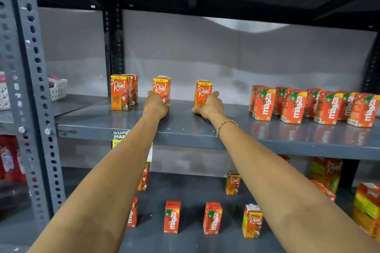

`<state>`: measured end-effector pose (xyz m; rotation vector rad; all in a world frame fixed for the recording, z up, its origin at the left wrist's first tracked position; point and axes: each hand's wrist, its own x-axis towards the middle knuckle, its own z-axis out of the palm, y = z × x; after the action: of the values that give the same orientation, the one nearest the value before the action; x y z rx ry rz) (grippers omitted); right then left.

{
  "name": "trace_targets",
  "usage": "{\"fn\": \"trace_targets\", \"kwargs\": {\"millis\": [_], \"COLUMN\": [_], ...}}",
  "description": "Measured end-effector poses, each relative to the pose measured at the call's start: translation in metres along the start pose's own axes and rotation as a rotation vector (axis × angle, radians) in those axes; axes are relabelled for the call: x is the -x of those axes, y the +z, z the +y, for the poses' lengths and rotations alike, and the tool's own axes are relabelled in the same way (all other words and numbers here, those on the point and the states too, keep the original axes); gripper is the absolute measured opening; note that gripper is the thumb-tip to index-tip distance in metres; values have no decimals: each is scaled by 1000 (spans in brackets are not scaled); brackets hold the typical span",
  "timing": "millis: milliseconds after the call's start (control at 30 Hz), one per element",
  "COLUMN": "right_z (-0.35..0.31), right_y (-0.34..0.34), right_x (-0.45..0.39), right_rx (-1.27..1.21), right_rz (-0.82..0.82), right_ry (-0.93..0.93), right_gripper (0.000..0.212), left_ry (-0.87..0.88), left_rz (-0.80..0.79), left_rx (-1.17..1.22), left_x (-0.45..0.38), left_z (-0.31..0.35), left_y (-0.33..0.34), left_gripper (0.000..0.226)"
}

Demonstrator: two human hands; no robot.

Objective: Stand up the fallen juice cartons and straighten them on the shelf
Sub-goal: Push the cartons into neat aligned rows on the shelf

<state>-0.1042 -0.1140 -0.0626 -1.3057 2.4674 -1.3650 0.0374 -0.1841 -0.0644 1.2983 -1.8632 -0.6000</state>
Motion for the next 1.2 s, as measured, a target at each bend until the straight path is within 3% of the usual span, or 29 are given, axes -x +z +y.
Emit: {"fn": "trace_targets", "kwargs": {"millis": [1033, 1133, 1200], "right_z": [-4, 0, 7], "right_y": [-5, -12, -25], "right_x": [13, 14, 17], "right_rx": [13, -30, -30], "right_rz": [2, -51, -87], "right_ry": [-12, -2, -13], "right_gripper": [74, 77, 75], "left_ry": [4, -25, -45], "left_rz": [-40, -31, 80], "left_rx": [26, 74, -17], "left_x": [1, 2, 8], "left_z": [2, 3, 5], "left_y": [2, 2, 1], "left_gripper": [57, 65, 81]}}
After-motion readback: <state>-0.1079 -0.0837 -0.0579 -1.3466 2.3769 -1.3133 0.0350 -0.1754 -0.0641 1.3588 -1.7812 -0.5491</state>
